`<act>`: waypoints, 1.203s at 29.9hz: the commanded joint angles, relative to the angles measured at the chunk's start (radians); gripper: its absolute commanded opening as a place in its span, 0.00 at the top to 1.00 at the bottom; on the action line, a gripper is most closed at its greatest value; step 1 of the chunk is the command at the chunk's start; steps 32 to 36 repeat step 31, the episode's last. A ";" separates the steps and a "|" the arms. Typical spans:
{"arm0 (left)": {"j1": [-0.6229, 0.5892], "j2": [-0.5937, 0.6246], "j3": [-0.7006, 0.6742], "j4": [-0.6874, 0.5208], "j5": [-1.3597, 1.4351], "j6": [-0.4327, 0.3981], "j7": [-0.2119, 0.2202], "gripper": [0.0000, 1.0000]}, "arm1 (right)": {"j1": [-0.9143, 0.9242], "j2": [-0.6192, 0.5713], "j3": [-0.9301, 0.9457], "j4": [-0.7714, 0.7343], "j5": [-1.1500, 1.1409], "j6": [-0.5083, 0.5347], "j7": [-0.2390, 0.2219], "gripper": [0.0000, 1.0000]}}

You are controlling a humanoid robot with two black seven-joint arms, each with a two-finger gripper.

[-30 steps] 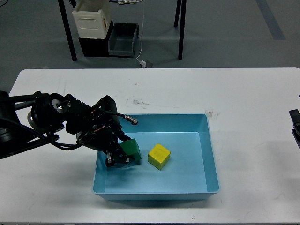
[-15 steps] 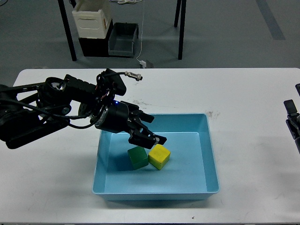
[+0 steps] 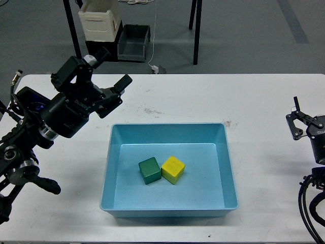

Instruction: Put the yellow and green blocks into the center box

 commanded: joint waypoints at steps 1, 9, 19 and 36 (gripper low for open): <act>0.090 -0.039 -0.047 0.007 -0.281 0.008 0.000 0.00 | -0.025 0.012 -0.008 0.003 0.072 0.013 -0.001 0.00; 0.182 -0.046 -0.035 0.028 -0.788 0.192 0.091 0.00 | -0.068 0.061 0.001 0.005 0.077 0.012 -0.022 0.00; 0.236 -0.049 -0.033 0.025 -1.093 0.198 0.182 0.00 | -0.155 0.061 0.001 0.017 0.221 0.016 -0.107 0.00; 0.248 -0.123 -0.035 0.022 -1.153 0.211 0.182 0.00 | -0.191 0.061 -0.005 0.014 0.213 0.131 -0.110 0.00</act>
